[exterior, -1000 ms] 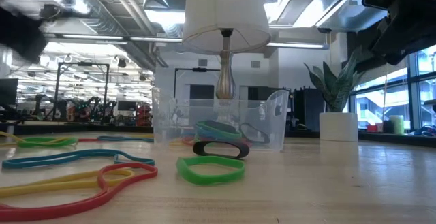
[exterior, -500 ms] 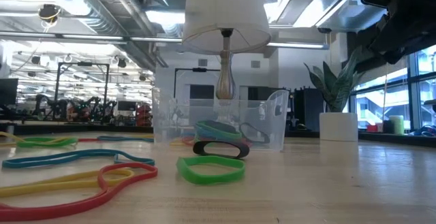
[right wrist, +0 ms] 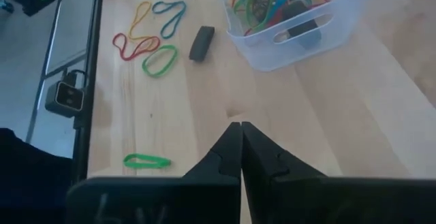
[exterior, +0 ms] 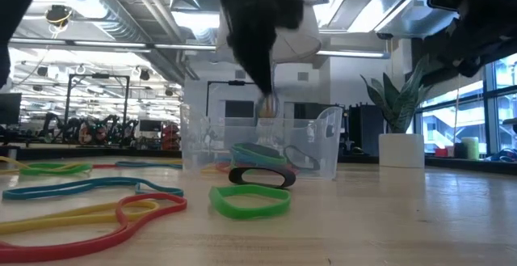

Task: Pick and place rubber bands into bin
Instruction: Put the left blue rubber band into the container, then put the right red rubber band into the container

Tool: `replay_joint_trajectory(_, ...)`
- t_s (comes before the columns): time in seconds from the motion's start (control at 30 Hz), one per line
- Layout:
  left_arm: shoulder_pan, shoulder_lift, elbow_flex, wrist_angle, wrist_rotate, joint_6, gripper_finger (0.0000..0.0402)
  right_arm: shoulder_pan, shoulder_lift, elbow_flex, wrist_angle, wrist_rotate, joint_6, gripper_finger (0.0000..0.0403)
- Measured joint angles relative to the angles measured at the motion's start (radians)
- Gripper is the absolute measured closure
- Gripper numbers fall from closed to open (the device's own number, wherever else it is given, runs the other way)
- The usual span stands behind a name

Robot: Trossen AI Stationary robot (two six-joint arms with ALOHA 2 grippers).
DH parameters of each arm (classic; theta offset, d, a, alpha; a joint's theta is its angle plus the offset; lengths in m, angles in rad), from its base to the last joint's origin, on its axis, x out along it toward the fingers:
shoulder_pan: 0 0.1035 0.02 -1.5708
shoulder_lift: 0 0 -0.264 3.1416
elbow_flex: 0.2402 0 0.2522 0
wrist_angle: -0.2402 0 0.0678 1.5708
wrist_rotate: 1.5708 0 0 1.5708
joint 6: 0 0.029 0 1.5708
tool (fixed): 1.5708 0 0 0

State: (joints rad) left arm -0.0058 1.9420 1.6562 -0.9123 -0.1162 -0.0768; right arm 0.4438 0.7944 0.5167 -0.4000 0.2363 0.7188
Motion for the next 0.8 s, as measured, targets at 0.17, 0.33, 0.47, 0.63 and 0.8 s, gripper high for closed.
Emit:
replay_joint_trajectory(0.17,0.019,0.075,0.000,0.018,0.104,0.012,0.0393,0.000,0.000,0.000,0.000,0.042,0.011,0.0399)
replay_joint_trajectory(0.33,0.021,0.089,0.000,0.019,0.126,0.012,0.0358,-0.001,0.000,0.000,0.000,0.059,0.019,0.0399)
replay_joint_trajectory(0.47,0.022,0.086,0.000,0.018,0.117,0.012,0.0324,-0.001,0.000,0.000,0.000,0.059,0.039,0.0399)
replay_joint_trajectory(0.63,0.022,0.072,0.053,-0.043,0.108,-0.049,0.0296,-0.001,0.000,0.000,0.003,0.059,0.049,0.0399)
replay_joint_trajectory(0.8,0.019,-0.007,0.107,-0.063,0.100,-0.095,0.0301,-0.001,0.004,0.000,0.006,0.059,0.089,0.0399)
